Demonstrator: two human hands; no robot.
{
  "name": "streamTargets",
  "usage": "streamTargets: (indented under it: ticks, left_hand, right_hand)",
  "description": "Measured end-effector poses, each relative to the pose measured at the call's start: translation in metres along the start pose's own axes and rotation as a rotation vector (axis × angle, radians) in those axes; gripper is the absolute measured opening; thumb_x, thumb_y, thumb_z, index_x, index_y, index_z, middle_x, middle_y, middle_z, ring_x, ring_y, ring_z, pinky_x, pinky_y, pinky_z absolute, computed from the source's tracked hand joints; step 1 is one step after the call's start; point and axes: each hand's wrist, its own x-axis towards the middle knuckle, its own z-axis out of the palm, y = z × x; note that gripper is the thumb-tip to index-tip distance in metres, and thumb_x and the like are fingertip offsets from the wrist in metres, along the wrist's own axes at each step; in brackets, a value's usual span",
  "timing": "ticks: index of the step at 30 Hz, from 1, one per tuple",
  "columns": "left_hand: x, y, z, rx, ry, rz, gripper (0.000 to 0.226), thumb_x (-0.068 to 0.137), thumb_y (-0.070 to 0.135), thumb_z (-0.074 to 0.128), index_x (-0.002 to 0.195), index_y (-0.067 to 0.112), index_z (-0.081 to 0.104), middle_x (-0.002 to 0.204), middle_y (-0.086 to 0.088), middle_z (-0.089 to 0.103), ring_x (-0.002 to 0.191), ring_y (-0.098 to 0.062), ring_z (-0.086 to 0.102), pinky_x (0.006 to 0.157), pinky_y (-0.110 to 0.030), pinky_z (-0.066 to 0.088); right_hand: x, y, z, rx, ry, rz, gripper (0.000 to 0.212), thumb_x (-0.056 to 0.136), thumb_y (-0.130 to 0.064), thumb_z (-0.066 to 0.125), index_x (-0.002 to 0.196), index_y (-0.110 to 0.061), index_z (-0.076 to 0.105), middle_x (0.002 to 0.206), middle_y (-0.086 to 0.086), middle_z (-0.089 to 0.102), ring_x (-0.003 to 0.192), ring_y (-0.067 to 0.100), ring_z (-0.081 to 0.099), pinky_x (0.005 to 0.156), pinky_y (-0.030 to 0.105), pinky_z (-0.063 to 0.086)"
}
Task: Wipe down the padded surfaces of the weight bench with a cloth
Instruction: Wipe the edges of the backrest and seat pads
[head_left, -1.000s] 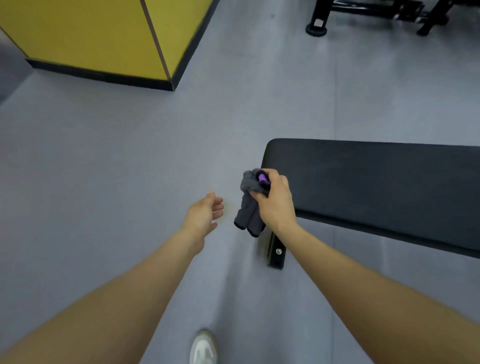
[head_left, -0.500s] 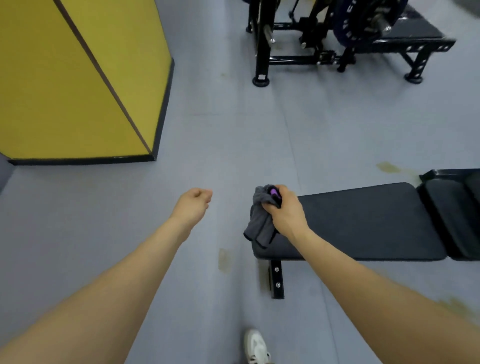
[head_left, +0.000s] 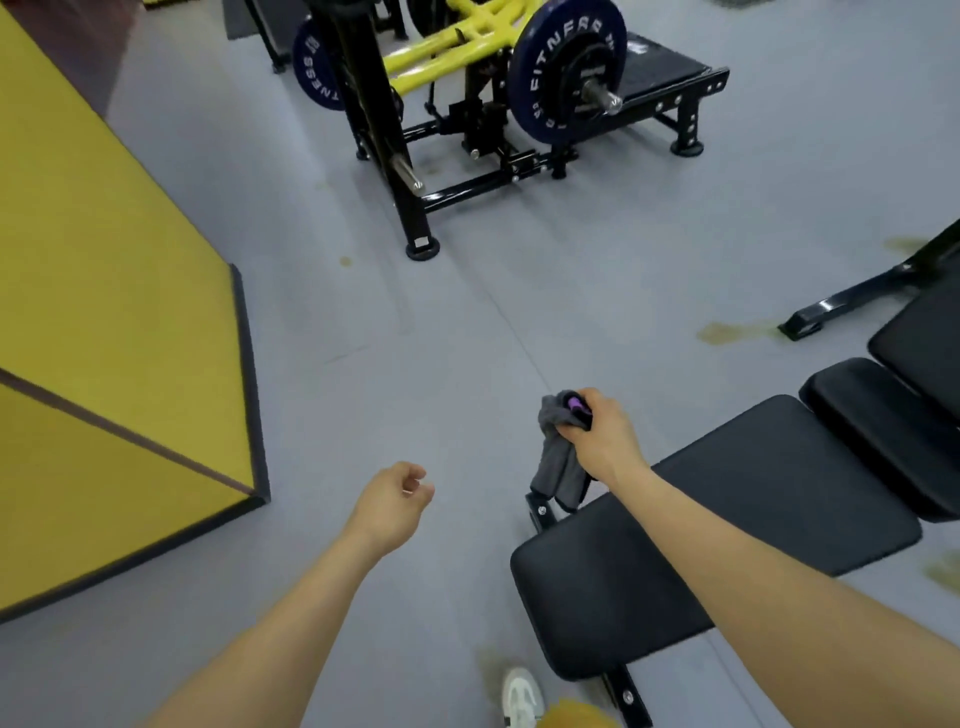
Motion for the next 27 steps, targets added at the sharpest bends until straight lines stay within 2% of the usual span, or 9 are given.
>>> streamTargets:
  ticks: [4,7,12,18,22,25,27]
  left_hand:
    - [0.068,0.047,-0.036,0.189,-0.049,0.116,0.033,0.093,0.025,0.052,0.123,0.012,0.053,0.117,-0.006,0.057,0.102,-0.019,0.056,0.087,-0.029,0.045]
    - [0.125,0.084,-0.044,0.248,-0.110,0.205,0.032,0.093,0.025,0.052,0.123,0.013,0.053,0.116,-0.005,0.056,0.102,-0.019,0.057,0.090,-0.030,0.045]
    - [0.220,0.141,-0.033,0.340,-0.273,0.347,0.033,0.093,0.024,0.052,0.124,0.011,0.053,0.113,-0.004,0.056,0.093,-0.015,0.055,0.086,-0.027,0.044]
    - [0.329,0.223,-0.039,0.446,-0.458,0.535,0.032,0.095,0.025,0.050,0.124,0.013,0.052,0.114,-0.001,0.054,0.094,-0.011,0.053,0.077,-0.021,0.039]
    - [0.383,0.294,-0.019,0.517,-0.498,0.645,0.031,0.095,0.023,0.050,0.122,0.009,0.053,0.105,0.002,0.055,0.092,-0.013,0.052,0.077,-0.021,0.038]
    - [0.395,0.343,0.020,0.506,-0.602,0.716,0.032,0.095,0.023,0.050,0.124,0.010,0.053,0.104,0.002,0.055,0.092,-0.013,0.053,0.078,-0.022,0.039]
    - [0.396,0.375,0.049,0.499,-0.681,0.748,0.033,0.095,0.024,0.050,0.125,0.011,0.052,0.106,0.001,0.055,0.093,-0.014,0.053,0.077,-0.022,0.038]
  right_hand:
    - [0.049,-0.029,-0.024,0.079,0.101,0.045,0.028,0.091,-0.016,0.055,0.118,-0.016,0.051,0.118,0.011,0.052,0.093,0.021,0.053,0.075,0.028,0.041]
    - [0.084,-0.039,-0.040,0.126,0.181,0.081,0.027,0.091,-0.017,0.055,0.118,-0.018,0.052,0.118,0.009,0.052,0.094,0.020,0.053,0.076,0.030,0.043]
    - [0.148,-0.035,-0.060,0.155,0.351,0.199,0.028,0.089,-0.015,0.057,0.117,-0.015,0.054,0.117,0.007,0.054,0.094,0.018,0.051,0.075,0.027,0.038]
    - [0.222,-0.035,-0.074,0.286,0.592,0.396,0.023,0.087,-0.015,0.057,0.109,-0.022,0.054,0.116,0.007,0.055,0.097,0.020,0.054,0.079,0.029,0.042]
    - [0.253,-0.040,-0.091,0.369,0.701,0.451,0.024,0.090,-0.015,0.056,0.114,-0.017,0.054,0.109,0.005,0.058,0.096,0.020,0.054,0.081,0.035,0.047]
    - [0.264,-0.033,-0.111,0.436,0.772,0.470,0.025,0.092,-0.014,0.055,0.117,-0.014,0.053,0.106,0.004,0.058,0.095,0.019,0.054,0.079,0.030,0.044]
    - [0.272,-0.023,-0.130,0.482,0.798,0.491,0.025,0.093,-0.016,0.053,0.118,-0.014,0.051,0.106,0.004,0.058,0.096,0.021,0.055,0.081,0.033,0.047]
